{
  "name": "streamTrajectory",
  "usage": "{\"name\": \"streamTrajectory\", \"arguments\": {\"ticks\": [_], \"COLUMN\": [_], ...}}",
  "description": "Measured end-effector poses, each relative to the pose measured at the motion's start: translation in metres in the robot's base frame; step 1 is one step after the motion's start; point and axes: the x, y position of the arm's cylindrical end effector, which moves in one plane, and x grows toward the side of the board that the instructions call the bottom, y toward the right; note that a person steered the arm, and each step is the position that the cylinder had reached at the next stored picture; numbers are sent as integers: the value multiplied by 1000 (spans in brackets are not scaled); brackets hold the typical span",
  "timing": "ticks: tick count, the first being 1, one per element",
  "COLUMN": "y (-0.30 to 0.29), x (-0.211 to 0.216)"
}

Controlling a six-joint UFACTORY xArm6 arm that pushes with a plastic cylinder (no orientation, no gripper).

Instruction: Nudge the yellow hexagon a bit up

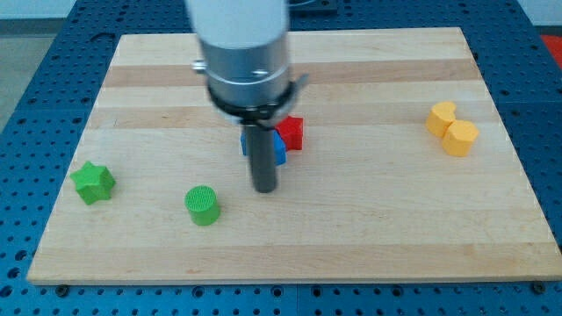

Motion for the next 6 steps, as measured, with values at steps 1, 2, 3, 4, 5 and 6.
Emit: {"name": "streamTrajectory", "arguments": {"ticks": [1,2,3,4,5,6], "y": [55,96,154,212,245,263], "x": [0,5,9,2,-23,-45]}}
